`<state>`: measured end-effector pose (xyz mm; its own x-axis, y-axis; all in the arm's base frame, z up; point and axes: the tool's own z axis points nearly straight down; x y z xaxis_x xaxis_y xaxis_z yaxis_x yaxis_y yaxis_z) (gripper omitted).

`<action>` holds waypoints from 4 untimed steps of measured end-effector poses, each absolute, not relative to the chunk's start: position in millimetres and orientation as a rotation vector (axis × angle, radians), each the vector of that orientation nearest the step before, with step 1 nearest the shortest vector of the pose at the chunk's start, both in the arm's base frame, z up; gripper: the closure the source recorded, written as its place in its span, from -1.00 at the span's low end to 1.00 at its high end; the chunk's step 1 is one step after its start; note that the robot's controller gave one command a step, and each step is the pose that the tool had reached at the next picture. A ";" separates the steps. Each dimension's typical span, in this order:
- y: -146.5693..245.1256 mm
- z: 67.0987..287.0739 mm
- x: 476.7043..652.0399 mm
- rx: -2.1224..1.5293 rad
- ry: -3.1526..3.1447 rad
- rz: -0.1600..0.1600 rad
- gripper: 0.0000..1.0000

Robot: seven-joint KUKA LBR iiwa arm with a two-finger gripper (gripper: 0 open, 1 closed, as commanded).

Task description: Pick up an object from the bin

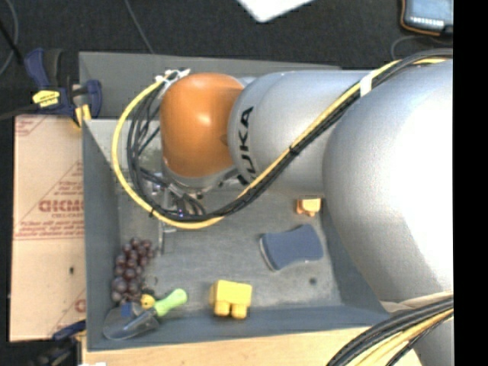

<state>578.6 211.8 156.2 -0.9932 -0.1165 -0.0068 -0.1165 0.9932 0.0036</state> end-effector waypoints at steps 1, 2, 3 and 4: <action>222.4 144.2 541.4 -0.378 3.111 0.003 -1.00; 217.2 147.6 527.5 -0.253 3.126 0.006 -1.00; 225.0 121.4 527.9 0.121 3.130 0.009 -1.00; 223.3 98.9 520.3 0.026 3.135 0.005 -1.00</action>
Offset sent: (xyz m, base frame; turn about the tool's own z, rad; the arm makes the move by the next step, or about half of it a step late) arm -0.0608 -0.0006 -0.0032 0.3184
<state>520.3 223.3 98.9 -0.9998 0.0166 -0.0064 0.0165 0.9999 0.0033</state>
